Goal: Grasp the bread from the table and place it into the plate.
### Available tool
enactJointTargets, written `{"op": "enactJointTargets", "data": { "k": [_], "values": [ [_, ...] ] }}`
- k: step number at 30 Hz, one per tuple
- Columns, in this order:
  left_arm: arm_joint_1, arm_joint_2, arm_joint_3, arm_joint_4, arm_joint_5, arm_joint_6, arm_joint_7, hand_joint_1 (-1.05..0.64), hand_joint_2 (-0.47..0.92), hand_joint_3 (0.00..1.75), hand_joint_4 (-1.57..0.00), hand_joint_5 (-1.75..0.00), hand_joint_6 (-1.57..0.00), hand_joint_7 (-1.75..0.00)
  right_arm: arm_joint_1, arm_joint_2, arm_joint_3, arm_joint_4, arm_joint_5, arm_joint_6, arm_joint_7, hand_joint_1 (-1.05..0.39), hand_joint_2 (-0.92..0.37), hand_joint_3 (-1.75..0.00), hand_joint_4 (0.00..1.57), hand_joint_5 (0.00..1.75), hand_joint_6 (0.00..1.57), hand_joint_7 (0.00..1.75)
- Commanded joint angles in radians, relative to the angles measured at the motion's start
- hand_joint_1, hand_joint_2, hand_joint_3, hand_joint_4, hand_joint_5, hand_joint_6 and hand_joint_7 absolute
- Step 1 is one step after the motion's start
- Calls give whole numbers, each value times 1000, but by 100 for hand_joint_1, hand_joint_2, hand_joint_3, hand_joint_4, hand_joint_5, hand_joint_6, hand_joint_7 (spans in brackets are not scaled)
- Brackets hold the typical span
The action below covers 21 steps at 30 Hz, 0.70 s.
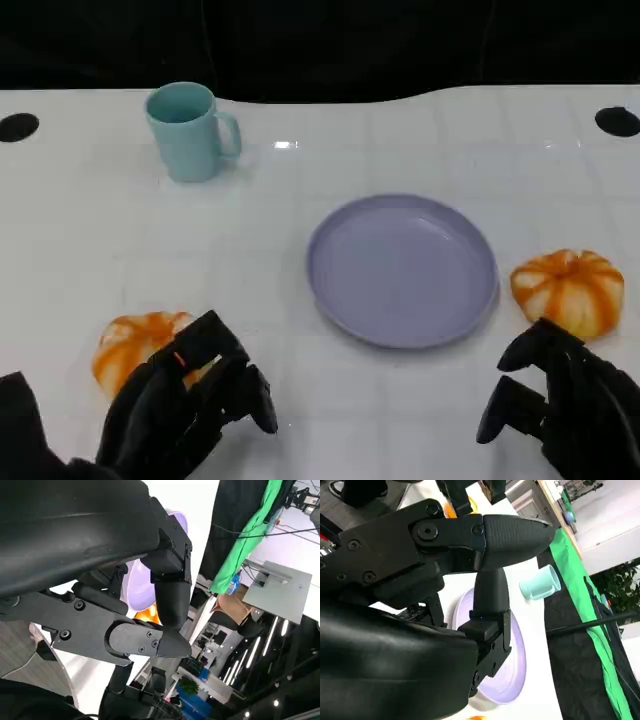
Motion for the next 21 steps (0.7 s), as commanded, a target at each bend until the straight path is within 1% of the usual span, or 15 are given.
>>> {"op": "enactJointTargets", "data": {
  "k": [1,3,4,5,7,15,16,17,18,19,21],
  "values": [
    [8,5,-3,-17,52,-88,0,-58,92,19,-67,-175,-54,-149,3,-8,-10,7,3,-18,11,-50,-92,-47,62,175,44,169],
    [8,3,-4,-14,59,-103,-1,-58,92,19,-67,-175,-54,-148,3,-8,-10,8,3,-19,13,-50,-92,-47,62,175,45,169],
    [10,1,-7,-19,77,-133,6,-58,92,20,-63,-175,-53,-145,4,-7,-11,3,4,-13,7,-50,-92,-47,62,175,45,169],
    [12,-1,-9,-23,92,-157,11,-58,92,21,-55,-175,-52,-139,4,-6,-11,0,4,-8,3,-50,-92,-47,62,175,45,169],
    [14,-5,-12,-26,117,-197,22,-58,92,22,-47,-173,-51,-132,5,-7,-11,-3,5,-4,1,-50,-91,-47,62,175,45,169],
    [14,-9,-13,-19,127,-218,25,-57,92,22,-45,-172,-53,-127,5,-7,-11,-3,5,-4,1,-50,-92,-47,62,175,45,169],
    [15,4,-14,-47,179,-248,57,-57,92,22,-45,-171,-53,-127,5,-7,-11,-3,5,-4,2,-50,-92,-47,62,175,45,169],
    [15,19,-15,-74,228,-266,87,-60,92,16,-51,-137,-58,-96,5,-7,-11,-4,6,-2,1,-50,-92,-46,62,175,45,169],
    [16,30,-16,-95,265,-278,109,-62,92,13,-55,-120,-62,-77,5,-7,-12,-5,7,-1,0,-50,-92,-46,62,175,45,169],
    [17,39,-17,-108,289,-286,123,-63,92,11,-57,-109,-64,-63,5,-7,-12,-4,6,-2,1,-50,-92,-46,62,175,45,169],
    [17,53,-21,-116,307,-297,127,-63,92,11,-54,-102,-62,-54,6,-6,-11,-2,5,-10,4,-50,-92,-46,62,175,45,168]
  ]
}}
